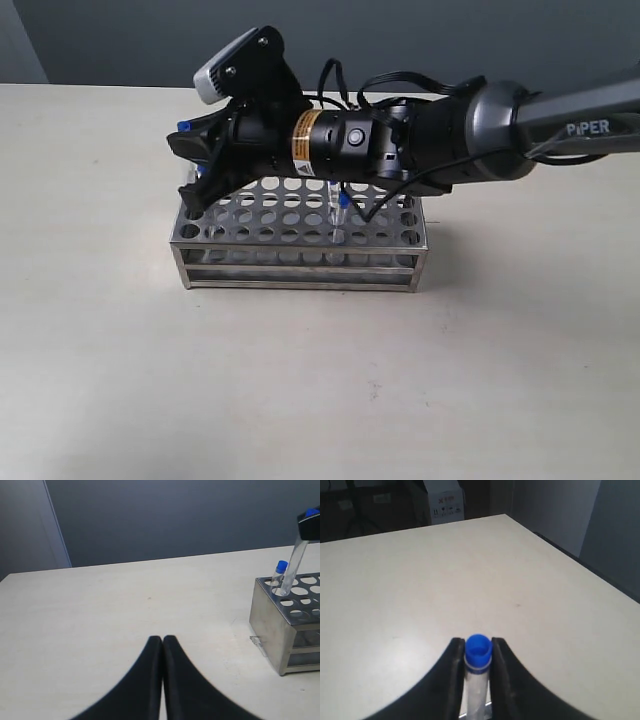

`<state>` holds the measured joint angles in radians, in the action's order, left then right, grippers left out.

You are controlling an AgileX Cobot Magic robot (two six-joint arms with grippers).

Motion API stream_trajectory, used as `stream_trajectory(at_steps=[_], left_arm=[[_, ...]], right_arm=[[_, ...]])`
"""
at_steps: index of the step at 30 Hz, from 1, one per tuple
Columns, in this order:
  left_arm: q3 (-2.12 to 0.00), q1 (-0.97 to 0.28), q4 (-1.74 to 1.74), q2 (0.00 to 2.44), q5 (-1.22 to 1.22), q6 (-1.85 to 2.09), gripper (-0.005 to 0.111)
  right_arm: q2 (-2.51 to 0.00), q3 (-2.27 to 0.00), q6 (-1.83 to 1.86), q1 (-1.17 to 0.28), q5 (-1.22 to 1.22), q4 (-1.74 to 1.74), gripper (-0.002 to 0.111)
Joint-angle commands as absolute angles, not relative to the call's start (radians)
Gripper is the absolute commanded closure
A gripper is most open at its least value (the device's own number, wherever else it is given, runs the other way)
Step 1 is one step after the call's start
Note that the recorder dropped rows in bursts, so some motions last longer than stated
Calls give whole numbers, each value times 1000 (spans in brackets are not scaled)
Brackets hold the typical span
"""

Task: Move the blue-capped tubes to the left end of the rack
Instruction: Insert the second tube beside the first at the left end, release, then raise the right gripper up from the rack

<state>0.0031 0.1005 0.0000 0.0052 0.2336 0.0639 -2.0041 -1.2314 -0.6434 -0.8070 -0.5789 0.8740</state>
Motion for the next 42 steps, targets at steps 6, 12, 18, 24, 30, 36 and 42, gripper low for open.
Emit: stream_trajectory(at_steps=[6, 12, 18, 24, 30, 36, 42], left_arm=[[0, 96, 0, 0, 232, 63, 106], [0, 96, 0, 0, 232, 63, 106], [0, 96, 0, 0, 232, 63, 106], [0, 96, 0, 0, 232, 63, 106], [0, 96, 0, 0, 232, 63, 106], [0, 96, 0, 0, 232, 63, 106], [0, 96, 0, 0, 232, 63, 106]], right_arm=[[-2051, -1267, -597, -809, -520, 869, 109], [-2098, -1281, -597, -809, -508, 867, 109], [-2103, -1281, -601, -809, -505, 865, 109], [-2103, -1281, -603, -809, -487, 865, 87], [-2091, -1281, -610, -809, -454, 865, 72], [-1970, -1279, -690, -809, -395, 884, 72], [-1834, -1243, -683, -797, -315, 942, 72]])
